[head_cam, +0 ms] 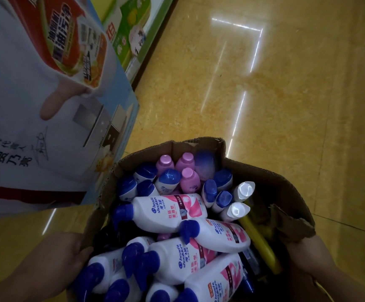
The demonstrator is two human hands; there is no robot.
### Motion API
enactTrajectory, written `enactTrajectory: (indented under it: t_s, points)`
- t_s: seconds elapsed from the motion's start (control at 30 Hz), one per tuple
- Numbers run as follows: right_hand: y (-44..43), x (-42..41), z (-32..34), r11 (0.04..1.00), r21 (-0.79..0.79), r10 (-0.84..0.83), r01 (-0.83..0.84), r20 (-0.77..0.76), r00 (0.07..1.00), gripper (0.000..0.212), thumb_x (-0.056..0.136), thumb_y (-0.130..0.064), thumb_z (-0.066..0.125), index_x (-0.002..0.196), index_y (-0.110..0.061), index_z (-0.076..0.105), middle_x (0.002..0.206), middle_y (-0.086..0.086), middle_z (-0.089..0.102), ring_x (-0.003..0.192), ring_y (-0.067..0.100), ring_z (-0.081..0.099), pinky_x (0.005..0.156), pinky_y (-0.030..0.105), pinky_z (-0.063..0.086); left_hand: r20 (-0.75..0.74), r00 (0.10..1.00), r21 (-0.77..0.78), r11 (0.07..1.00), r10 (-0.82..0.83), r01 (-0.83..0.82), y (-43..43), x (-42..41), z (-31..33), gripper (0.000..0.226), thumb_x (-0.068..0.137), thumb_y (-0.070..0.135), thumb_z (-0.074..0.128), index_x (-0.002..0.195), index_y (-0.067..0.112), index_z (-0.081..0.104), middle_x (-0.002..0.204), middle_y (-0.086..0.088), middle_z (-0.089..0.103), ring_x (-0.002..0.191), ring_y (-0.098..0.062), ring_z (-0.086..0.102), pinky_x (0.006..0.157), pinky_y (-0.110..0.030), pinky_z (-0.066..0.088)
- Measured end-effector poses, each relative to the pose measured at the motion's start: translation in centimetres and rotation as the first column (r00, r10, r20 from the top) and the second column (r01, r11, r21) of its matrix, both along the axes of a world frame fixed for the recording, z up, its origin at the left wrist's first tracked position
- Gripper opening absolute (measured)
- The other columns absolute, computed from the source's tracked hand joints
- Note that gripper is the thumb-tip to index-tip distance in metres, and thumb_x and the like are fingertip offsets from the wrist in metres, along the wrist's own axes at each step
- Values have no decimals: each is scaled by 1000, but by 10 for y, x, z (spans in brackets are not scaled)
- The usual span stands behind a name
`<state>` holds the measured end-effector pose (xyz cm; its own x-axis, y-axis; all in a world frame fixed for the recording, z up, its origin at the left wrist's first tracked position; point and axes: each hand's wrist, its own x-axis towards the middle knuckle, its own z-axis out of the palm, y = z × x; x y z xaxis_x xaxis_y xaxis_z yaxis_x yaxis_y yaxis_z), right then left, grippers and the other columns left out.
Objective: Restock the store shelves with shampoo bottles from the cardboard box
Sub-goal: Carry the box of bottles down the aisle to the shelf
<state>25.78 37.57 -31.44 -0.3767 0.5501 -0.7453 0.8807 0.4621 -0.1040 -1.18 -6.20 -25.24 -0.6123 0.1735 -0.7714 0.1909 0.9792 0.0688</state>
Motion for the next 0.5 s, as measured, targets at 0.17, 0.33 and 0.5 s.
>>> enactTrajectory:
  t_s: [0.17,0.33,0.5]
  points:
    - [7,-1,44,998,-38,-42,43,11,999,39,94,-35,50,127,-15,59,94,10,70,80,29,66,74,43,52,14,1000,-38,999,4,-4,-2,3,34,23,83,43,70,65,30,73,60,12,69,59,2,64,55,-14,43]
    - [19,-2,105,999,-33,-23,24,46,999,43,98,-31,42,136,-16,54,102,7,70,88,25,66,80,37,53,8,999,-40,998,38,-38,0,6,91,22,77,39,75,58,30,71,56,13,66,58,1,63,58,-18,44]
    - [41,-3,181,994,-79,-74,74,1,997,15,101,-26,48,111,-30,59,85,-3,66,76,14,64,66,28,53,18,999,-3,1000,28,-28,26,13,185,19,84,42,70,70,29,71,72,14,67,76,2,63,66,-14,42]
